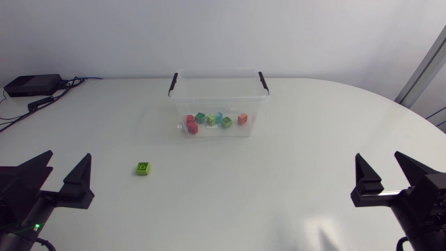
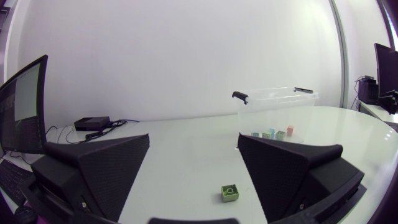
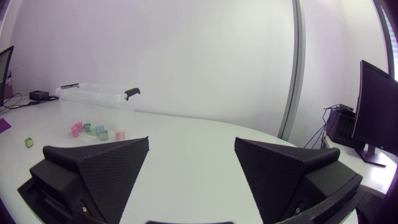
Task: Place the duplo bricks in the container
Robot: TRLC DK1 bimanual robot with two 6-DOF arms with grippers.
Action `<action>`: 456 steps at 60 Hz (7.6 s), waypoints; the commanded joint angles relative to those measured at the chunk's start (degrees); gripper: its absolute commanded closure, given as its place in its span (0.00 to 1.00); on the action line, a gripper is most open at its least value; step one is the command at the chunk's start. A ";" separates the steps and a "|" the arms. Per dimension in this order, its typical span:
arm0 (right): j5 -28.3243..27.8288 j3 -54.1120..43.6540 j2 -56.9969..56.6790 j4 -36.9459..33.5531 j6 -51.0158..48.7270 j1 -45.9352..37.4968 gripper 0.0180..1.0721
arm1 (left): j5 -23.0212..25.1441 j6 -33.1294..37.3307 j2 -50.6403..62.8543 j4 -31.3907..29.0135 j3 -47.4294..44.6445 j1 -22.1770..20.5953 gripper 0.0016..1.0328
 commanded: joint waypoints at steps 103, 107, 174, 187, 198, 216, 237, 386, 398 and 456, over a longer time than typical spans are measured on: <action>0.04 -1.26 -0.47 0.93 -0.55 -0.28 0.05 | 1.33 -6.29 81.02 -53.39 55.32 -6.27 0.04; 0.04 -1.26 -0.47 0.93 -0.55 -0.28 0.05 | 1.41 -6.73 84.72 -51.36 56.38 -7.07 0.04; 0.04 -1.26 -0.47 0.93 -0.55 -0.28 0.05 | -0.34 -8.05 111.61 -40.99 70.79 -12.34 0.04; 0.04 -1.26 -0.47 0.93 -0.55 -0.28 0.05 | -0.34 -8.40 114.60 -42.40 75.36 -14.98 0.04; 0.04 -1.26 -0.47 0.93 -0.55 -0.28 0.05 | -0.43 -5.76 117.59 -42.49 78.53 -14.89 0.04; 0.04 -1.26 -0.47 0.93 -0.55 -0.28 0.05 | -0.34 -4.71 119.96 -42.40 78.96 -13.75 0.35; -0.05 -1.26 -0.47 0.93 -0.55 -0.28 0.05 | 5.02 -3.65 116.44 -41.78 74.31 -12.25 0.76; 0.04 -1.26 -0.47 0.93 -0.55 -0.28 0.05 | 1.06 27.81 92.54 -52.07 76.15 -17.17 0.82; 0.04 -1.26 -0.47 0.93 -0.55 -0.28 0.05 | 1.41 22.28 96.14 -52.59 88.19 -18.67 0.81; 0.04 -1.26 -0.47 0.93 -0.55 -0.28 0.05 | 2.65 1.36 109.06 -11.99 87.31 -21.13 0.81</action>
